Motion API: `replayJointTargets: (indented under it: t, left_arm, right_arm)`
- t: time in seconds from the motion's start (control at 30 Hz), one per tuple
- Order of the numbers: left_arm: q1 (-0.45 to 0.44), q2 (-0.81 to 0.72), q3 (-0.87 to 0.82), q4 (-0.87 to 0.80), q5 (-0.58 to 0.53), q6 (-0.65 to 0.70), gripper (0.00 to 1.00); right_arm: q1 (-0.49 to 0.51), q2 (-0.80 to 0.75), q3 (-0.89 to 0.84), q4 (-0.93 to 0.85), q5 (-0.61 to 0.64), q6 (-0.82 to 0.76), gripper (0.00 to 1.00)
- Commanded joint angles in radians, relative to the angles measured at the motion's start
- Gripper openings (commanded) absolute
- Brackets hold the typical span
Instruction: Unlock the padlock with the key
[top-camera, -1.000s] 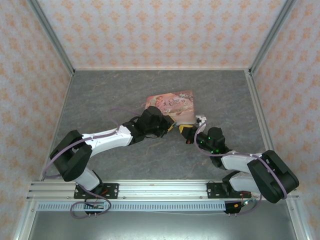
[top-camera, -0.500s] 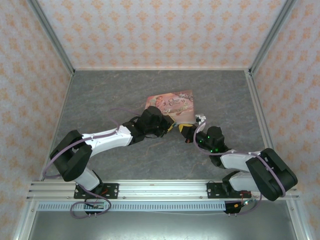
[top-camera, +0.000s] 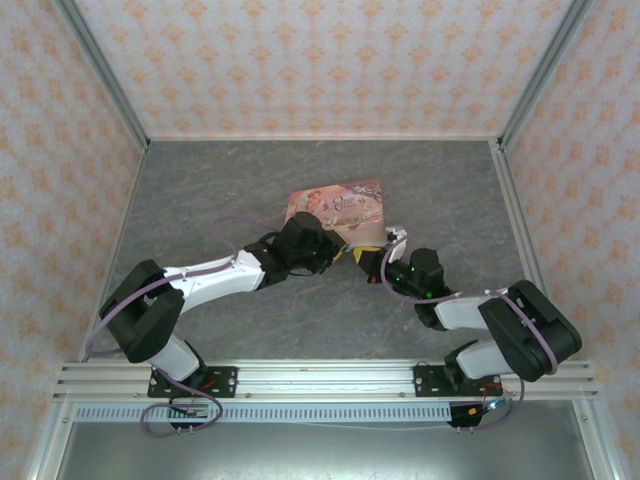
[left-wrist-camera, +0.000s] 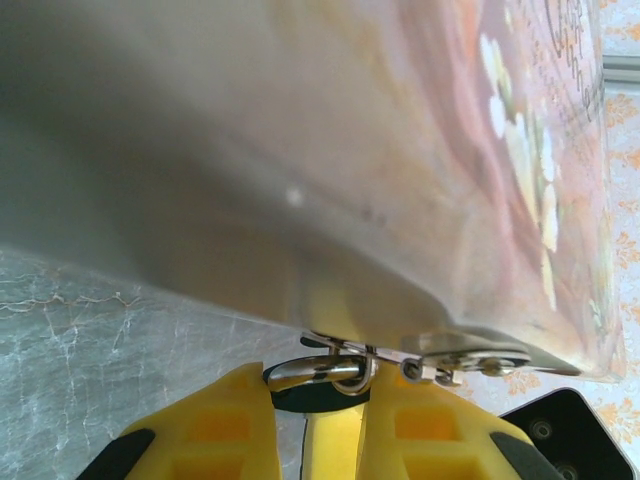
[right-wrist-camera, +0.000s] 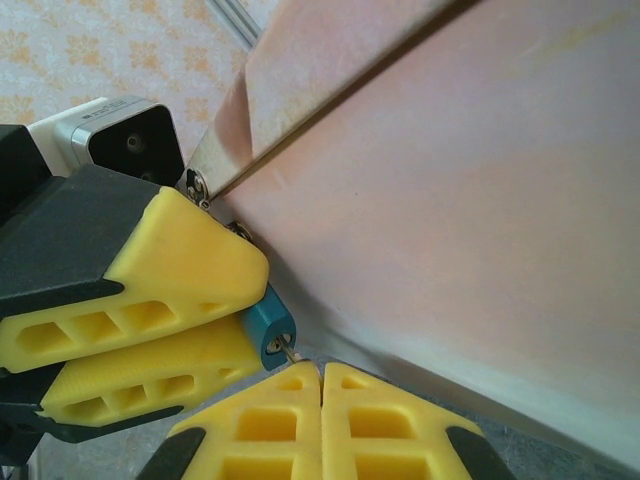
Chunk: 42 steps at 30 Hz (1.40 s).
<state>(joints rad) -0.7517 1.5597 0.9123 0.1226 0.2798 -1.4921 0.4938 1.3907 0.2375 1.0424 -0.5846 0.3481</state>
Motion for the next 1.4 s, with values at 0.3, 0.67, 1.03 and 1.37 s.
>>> replayJointTargets:
  t: [0.3,0.67,1.03,1.37]
  left_arm:
    - [-0.018,-0.009,0.039,0.051,0.081,0.001,0.12]
    - [-0.021,0.003,0.037,0.037,0.09,0.015,0.12]
    - [-0.021,0.031,0.031,0.009,0.087,0.052,0.12]
    - [-0.021,0.082,-0.004,0.019,0.068,0.074,0.12]
  right_arm:
    - [0.016,0.082,0.081,0.107,-0.058,0.006,0.0]
    - [0.031,0.132,0.126,0.157,-0.065,0.018,0.0]
    - [0.047,0.159,0.151,0.176,-0.064,0.052,0.0]
    - [0.065,0.241,0.07,0.211,0.006,0.092,0.0]
